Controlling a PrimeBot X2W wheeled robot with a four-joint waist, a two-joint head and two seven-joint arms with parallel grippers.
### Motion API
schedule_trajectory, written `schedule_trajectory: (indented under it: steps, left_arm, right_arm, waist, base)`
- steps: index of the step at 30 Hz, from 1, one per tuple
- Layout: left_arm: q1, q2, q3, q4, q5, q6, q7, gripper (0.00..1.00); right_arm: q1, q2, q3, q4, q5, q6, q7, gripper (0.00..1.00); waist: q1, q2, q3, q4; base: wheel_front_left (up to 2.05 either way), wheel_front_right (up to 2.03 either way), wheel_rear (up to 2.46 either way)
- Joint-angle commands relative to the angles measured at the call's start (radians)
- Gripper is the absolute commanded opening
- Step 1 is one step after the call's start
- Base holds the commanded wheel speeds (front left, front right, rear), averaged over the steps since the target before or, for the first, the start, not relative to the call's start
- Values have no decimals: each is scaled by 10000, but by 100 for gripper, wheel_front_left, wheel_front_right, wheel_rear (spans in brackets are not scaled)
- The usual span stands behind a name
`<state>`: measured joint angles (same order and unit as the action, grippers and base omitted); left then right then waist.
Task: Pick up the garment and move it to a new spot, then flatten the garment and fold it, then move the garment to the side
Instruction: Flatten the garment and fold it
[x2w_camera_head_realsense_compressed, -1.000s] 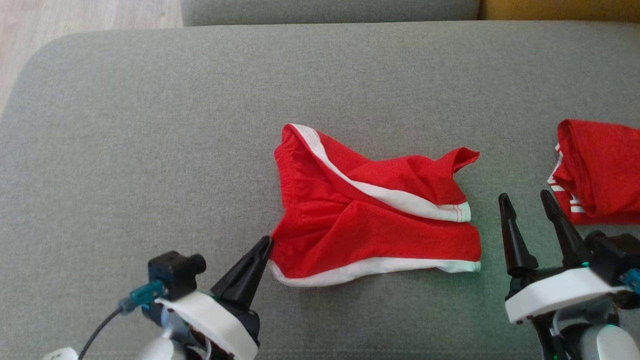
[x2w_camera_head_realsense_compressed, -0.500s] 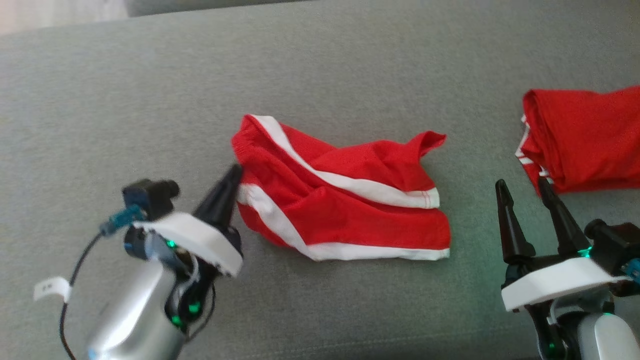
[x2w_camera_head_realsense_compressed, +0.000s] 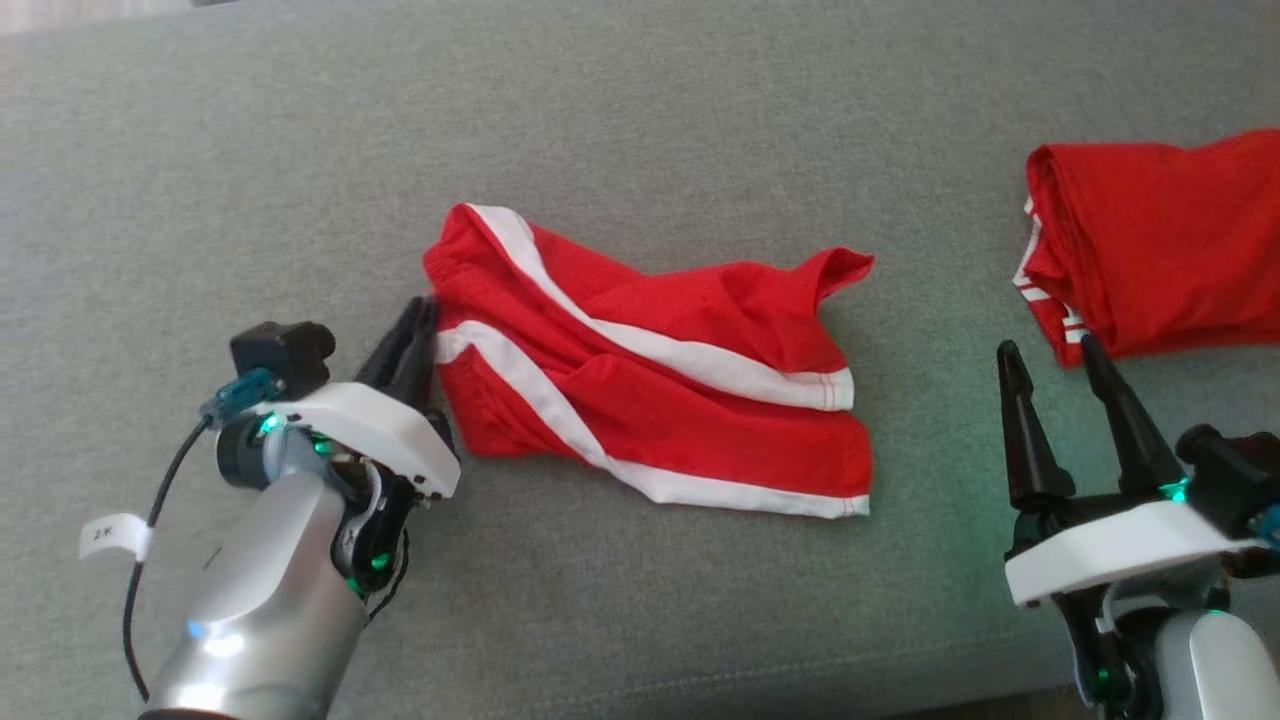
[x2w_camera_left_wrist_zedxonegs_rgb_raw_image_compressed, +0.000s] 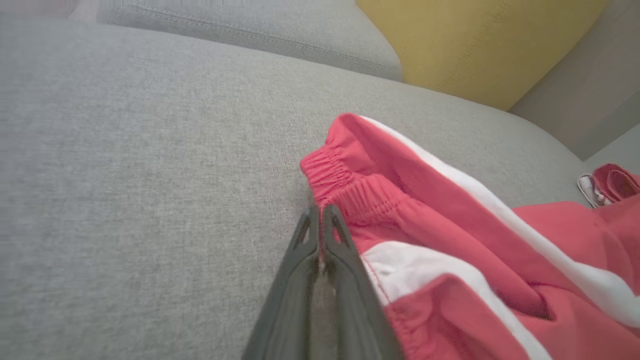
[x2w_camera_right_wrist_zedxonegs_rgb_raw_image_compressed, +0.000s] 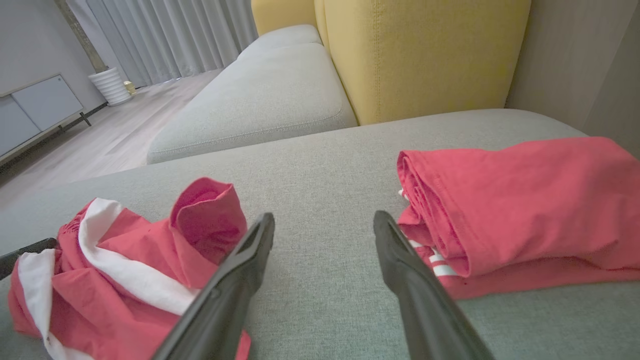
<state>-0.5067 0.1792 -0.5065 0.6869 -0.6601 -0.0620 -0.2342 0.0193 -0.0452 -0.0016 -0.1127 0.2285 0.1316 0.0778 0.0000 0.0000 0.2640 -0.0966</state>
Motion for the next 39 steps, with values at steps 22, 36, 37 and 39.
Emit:
schedule_trajectory:
  steps: [22, 36, 37, 39]
  left_arm:
    - [3645, 580, 2348, -5512, 3013, 1847, -274, 100]
    - [4921, 797, 2095, -6568, 3226, 2208, 12, 100]
    - [4928, 805, 2082, -6578, 3226, 2213, 31, 100]
    - [4917, 817, 2065, -6586, 3216, 2214, 51, 100]
  right_arm:
    - [-61, -51, 258, -464, -722, -9, 156, 100]
    - [507, -51, 344, -456, -808, -9, 202, 100]
    - [515, -51, 334, -469, -801, -9, 213, 100]
    - [523, -51, 308, -496, -791, -9, 227, 100]
  waist:
    - [0, 0, -1559, 1331]
    - [0, 0, -2065, 1388]
    - [0, 0, -2069, 1386]
    - [0, 0, -2060, 1386]
  base:
    - [0, 0, 0]
    - [0, 0, 0]
    - [0, 0, 0]
    - [0, 0, 0]
